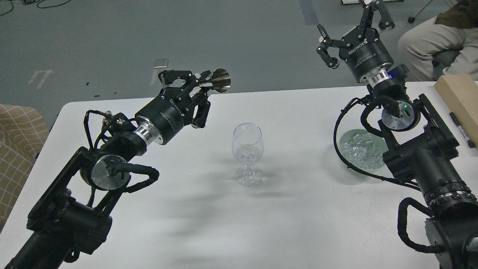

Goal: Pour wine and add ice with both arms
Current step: 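Carry the jigger away from the glass and lower it with the left gripper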

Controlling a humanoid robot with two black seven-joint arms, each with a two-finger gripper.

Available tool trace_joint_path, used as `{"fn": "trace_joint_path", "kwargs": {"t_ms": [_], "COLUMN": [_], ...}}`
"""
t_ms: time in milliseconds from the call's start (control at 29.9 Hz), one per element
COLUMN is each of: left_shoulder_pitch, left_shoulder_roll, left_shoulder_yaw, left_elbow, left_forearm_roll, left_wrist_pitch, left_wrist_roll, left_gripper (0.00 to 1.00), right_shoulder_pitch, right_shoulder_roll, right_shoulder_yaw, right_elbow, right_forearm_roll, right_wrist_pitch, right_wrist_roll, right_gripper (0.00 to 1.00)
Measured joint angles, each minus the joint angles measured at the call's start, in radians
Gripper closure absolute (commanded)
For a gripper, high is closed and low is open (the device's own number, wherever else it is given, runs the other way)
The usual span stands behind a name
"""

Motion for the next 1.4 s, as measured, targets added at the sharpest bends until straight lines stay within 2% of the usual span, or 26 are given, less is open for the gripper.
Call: {"fn": "trace_joint_path", "kwargs": {"t_ms": [435,936,1404], "left_shoulder_pitch": [0.041,0.119,0.170], "left_shoulder_roll": [-0.002,-0.023,-0.124], "left_shoulder_yaw": [-0.128,-0.272,-0.392], "left_elbow": [0.064,0.140,0.231], "left_forearm_roll": [-0.146,-0.236,-0.304], "left_wrist_pitch": [0.052,0.058,0.045], "left_wrist_roll": [-0.002,-0.008,-0.011], "left_gripper": [0.90,0.89,0.88], "right_shoulder_pitch": [-0.001,-0.003,-0.014], "right_shoulder_roll": [0.000,0.000,0.000], "right_shoulder_yaw": [-0.002,-0.002,-0.002], "right_elbow": [0.000,0.000,0.000], "right_forearm_roll": [0.000,0.001,0.001], "right_wrist_pitch": [-0.010,-0.020,-0.024], "right_wrist_roll": [-0.002,-0.002,-0.002], "right_gripper": [0.00,0.00,0.00]}}
